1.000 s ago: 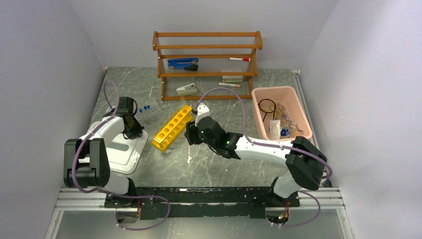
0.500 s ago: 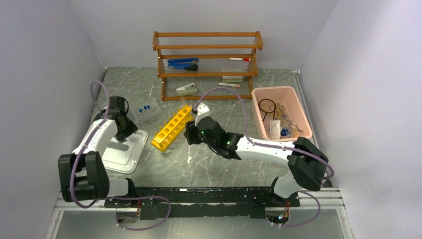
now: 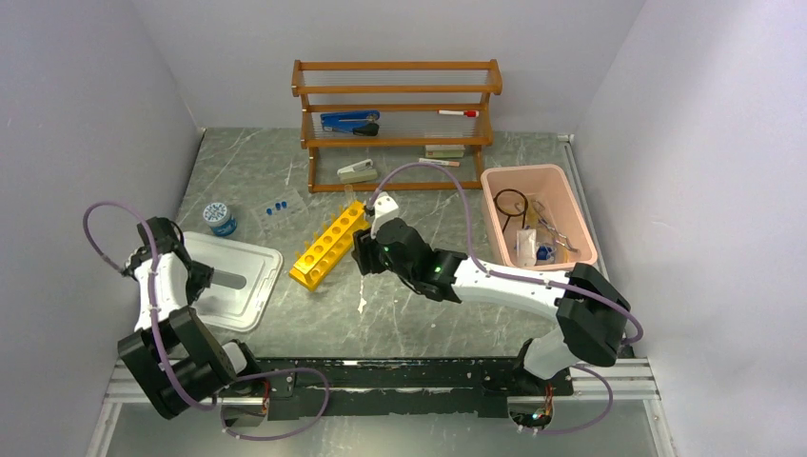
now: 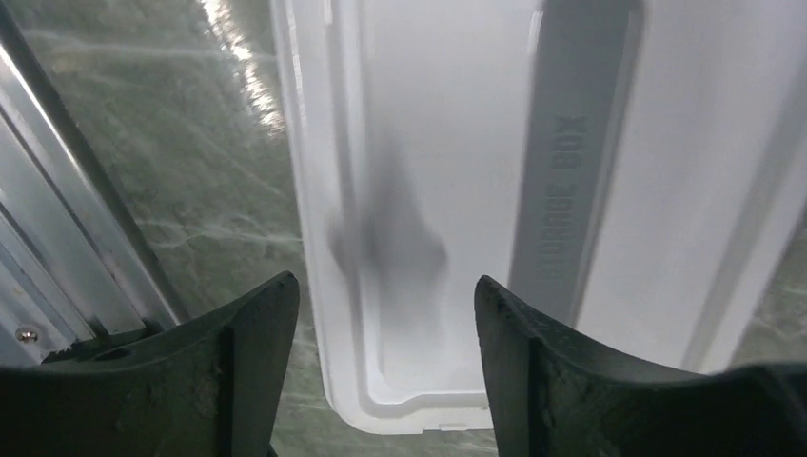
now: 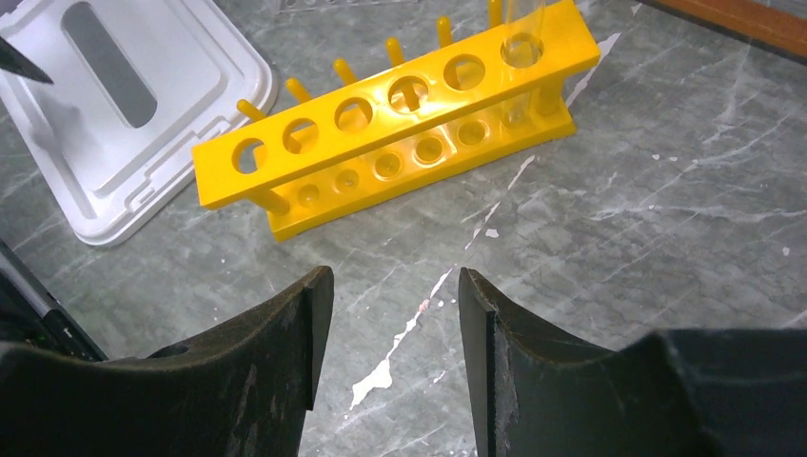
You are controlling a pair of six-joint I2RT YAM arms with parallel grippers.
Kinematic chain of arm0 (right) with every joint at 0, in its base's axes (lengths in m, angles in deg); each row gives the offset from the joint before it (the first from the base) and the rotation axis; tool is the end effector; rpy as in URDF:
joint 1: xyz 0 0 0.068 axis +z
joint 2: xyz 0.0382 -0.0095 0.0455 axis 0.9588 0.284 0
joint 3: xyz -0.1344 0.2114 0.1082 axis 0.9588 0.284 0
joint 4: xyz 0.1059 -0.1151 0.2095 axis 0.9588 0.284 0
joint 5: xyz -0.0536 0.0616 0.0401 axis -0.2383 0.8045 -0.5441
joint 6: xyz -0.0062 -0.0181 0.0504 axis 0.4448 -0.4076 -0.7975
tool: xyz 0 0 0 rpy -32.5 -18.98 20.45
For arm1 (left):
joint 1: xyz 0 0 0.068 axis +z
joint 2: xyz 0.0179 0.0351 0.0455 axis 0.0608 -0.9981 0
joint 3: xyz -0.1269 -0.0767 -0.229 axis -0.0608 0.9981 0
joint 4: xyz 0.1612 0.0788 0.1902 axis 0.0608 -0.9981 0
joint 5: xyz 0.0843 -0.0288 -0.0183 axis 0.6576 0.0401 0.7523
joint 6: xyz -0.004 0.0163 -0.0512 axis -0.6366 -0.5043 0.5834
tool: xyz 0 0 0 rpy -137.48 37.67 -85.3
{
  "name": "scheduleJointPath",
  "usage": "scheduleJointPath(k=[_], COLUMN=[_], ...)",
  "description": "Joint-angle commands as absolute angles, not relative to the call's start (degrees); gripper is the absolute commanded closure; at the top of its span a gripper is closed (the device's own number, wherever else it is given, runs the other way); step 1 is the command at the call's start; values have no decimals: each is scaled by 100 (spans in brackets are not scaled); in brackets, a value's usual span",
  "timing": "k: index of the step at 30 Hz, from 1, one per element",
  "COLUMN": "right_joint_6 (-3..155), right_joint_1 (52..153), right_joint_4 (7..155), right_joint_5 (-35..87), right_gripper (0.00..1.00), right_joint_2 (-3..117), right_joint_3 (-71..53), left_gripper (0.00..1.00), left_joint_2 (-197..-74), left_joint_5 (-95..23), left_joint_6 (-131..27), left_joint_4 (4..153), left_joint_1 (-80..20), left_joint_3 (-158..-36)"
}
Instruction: Organize the chemistry lab equipment
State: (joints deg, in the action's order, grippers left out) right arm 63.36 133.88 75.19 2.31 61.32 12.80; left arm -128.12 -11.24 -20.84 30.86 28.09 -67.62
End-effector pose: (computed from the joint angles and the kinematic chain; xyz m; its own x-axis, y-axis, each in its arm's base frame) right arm 0.1746 0.2875 0.2509 -0.4470 -0.1326 -0.8846 -0.6008 0.7772 0.1870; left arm 0.1681 0.1152 0.2055 -0.2006 -0.8839 -0.4225 -0.9723 0.2324 -0.0244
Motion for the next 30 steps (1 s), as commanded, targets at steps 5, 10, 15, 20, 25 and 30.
scheduleJointPath(k=[5, 10, 15, 20, 25, 30], right_joint_6=[6586, 6501, 6430, 6427, 6456, 6494], right_joint_1=[13409, 13414, 13407, 13414, 13408, 13412], right_joint_4=[7744, 7677, 7608, 7554, 7572, 7593], right_joint_5=[121, 115, 61, 96, 67, 68], right_gripper=[46, 46, 46, 46, 46, 46], right_joint_2=[5833, 5846, 5966, 6052, 6185, 6325], right_joint_3=[1225, 1248, 1132, 1050, 876, 746], left_gripper=[46, 50, 47, 63, 73, 64], left_joint_2=[-13139, -13229, -13425, -13505, -13628, -13675], left_joint_5=[-1507, -1234, -1202, -1101, -927, -1115], left_joint_6=[-1699, -1496, -1389, -1222, -1034, -1019], left_joint_4=[3126, 2990, 3012, 2815, 2510, 2422], left_joint_1=[3288, 3324, 3351, 3347, 3347, 3350], left_joint_3=[-6333, -6306, -6245, -6296, -6424, -6499])
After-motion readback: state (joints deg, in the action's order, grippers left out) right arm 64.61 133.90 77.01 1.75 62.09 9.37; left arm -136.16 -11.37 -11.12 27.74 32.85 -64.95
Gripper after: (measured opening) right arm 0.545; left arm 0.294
